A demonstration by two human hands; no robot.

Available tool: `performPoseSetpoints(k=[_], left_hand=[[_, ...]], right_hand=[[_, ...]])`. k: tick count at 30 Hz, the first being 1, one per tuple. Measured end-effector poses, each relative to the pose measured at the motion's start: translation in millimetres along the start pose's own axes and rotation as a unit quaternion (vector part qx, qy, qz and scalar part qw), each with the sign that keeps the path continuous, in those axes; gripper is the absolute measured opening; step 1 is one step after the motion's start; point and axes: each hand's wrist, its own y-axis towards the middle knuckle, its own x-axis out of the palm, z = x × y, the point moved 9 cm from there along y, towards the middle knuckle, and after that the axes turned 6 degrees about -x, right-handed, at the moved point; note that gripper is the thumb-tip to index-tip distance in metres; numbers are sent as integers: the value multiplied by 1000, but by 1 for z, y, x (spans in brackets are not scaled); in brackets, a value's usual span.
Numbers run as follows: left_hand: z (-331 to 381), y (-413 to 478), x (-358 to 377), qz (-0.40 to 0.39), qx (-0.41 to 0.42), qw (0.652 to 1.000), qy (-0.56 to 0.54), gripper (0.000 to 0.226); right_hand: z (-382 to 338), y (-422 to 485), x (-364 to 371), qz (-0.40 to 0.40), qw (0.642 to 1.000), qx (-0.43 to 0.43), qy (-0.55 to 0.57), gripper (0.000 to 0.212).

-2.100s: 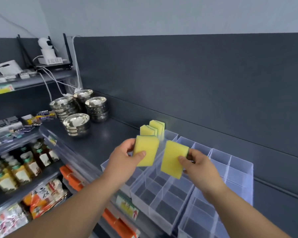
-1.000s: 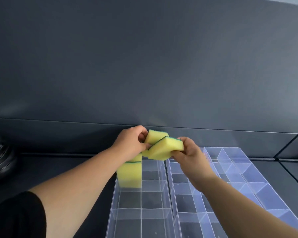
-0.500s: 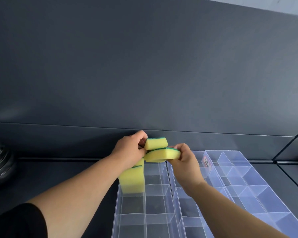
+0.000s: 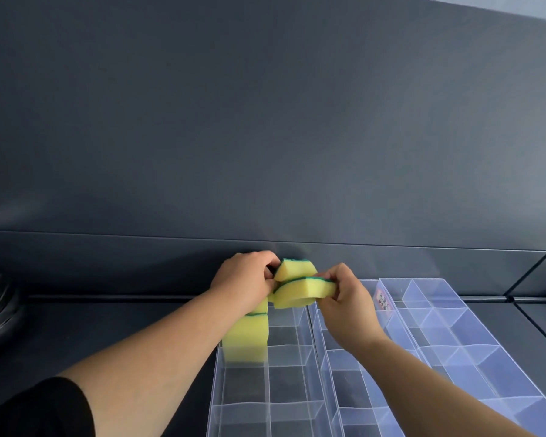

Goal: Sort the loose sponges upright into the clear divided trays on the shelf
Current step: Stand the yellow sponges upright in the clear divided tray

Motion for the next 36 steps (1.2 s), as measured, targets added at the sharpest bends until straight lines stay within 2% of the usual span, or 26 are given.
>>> performPoseSetpoints(k=[2,4,10,18,25,29,32,36], left_hand=[[3,1,-1,5,6,999,46,19],[2,1,-1,-4,2,999,46,15],[-3,-1,6,-63,-1,998,-11,16],[-11,2,4,-32,-5,992,-121,19],[-2,5,3,8,-17,997,69,27],[0,4,5,-7,-21,993,112,35],[3,4,4,-20,17,998,65,29],[3,-4,-2,-32,54,998,-28,41]], right_hand=[[0,1,-1,2,1000,-2,1,27],[0,1,-3,10,1000,0,10,27],[4,0,-4,22,999,8,36,21],[-4,4,-21,40,996,-6,74,29],[7,0,-5,6,997,25,75,22],[4,1,3,-22,998,14,60,28],[3,3,5,-11,1000,8,25,34],[-2,5,14,-18,1000,-1,-13,36]])
